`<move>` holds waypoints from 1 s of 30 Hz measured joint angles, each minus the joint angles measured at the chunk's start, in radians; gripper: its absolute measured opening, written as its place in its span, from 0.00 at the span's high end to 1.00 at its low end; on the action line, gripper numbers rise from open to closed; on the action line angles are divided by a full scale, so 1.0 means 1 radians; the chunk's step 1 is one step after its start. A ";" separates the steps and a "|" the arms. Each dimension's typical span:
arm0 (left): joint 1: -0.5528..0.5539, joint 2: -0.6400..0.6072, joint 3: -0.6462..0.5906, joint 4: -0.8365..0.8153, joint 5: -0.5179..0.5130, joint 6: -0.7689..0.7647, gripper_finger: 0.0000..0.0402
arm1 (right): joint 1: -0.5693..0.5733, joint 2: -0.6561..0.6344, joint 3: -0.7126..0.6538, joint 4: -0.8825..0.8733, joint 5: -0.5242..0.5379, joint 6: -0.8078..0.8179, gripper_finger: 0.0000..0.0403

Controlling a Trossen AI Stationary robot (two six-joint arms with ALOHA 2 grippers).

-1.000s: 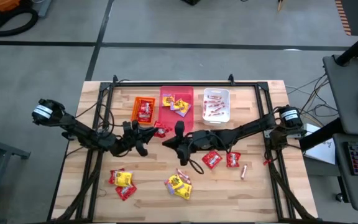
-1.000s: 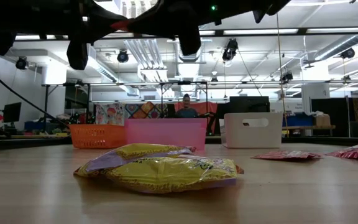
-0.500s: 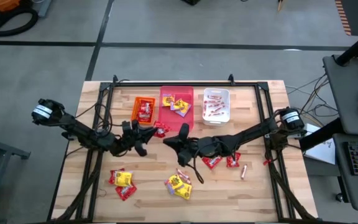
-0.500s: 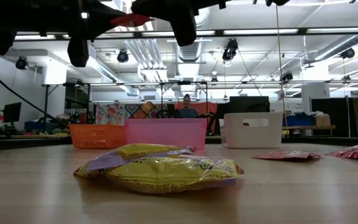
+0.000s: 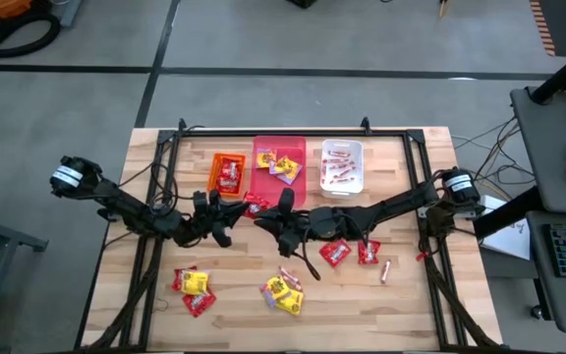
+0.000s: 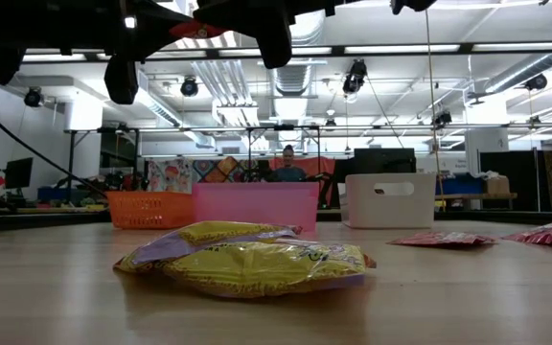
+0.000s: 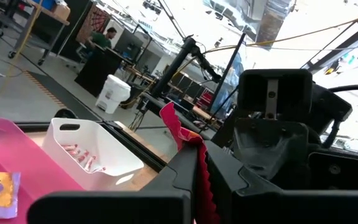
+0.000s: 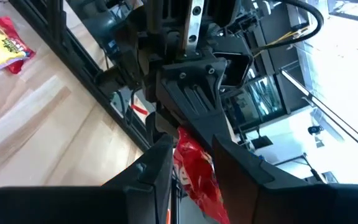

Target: Organize candy in baskets

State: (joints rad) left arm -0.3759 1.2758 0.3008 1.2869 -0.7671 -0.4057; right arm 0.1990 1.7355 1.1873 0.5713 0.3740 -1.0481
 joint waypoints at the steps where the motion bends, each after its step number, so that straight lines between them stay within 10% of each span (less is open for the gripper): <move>1: 0.000 0.000 0.000 0.000 0.000 0.000 1.00 | -0.001 0.000 0.000 0.000 -0.004 0.000 0.73; 30: 0.000 0.000 0.032 -0.019 0.020 0.031 1.00 | -0.016 -0.001 -0.001 -0.122 -0.024 -0.046 0.98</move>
State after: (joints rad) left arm -0.3763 1.2758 0.3328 1.2678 -0.7471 -0.3746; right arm 0.1825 1.7344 1.1862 0.4494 0.3498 -1.0942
